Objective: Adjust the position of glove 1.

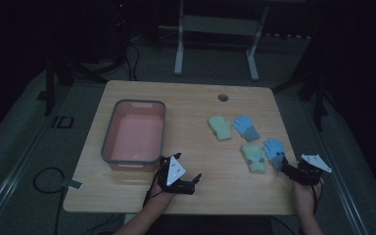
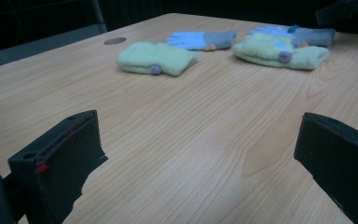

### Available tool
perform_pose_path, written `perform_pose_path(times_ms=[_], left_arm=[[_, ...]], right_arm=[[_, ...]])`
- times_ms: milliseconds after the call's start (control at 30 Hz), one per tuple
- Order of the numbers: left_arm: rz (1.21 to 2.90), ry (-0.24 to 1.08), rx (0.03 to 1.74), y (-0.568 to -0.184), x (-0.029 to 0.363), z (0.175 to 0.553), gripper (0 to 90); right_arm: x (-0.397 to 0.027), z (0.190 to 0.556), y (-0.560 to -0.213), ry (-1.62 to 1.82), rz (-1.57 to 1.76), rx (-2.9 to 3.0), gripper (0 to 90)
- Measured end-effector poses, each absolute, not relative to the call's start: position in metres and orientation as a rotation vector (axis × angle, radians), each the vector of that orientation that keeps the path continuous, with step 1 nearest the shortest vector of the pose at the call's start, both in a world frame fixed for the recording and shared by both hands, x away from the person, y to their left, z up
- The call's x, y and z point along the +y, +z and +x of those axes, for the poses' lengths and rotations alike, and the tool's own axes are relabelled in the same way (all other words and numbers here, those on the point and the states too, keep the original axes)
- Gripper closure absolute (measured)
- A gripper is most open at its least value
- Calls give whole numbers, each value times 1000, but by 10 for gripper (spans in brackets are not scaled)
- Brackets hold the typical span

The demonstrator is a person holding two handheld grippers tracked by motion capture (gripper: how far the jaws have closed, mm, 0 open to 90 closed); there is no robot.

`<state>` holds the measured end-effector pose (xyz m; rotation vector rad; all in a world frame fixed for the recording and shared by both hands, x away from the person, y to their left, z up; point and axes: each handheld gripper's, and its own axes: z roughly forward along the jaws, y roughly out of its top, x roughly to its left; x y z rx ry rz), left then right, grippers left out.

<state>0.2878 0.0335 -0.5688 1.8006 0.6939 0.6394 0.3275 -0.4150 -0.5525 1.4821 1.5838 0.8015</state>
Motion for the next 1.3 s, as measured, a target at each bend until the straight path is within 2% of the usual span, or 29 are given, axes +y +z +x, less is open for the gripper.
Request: perform_pose_path(times_ms=[500,1300], left_arm=[[1812,573,687,-568,34,293,11],[1819,578,665,-568,34,291,11]], right_arm=[[-412,330,-525,850,1479,1655,123],[-399,363,-450,870,1396,1770,151]])
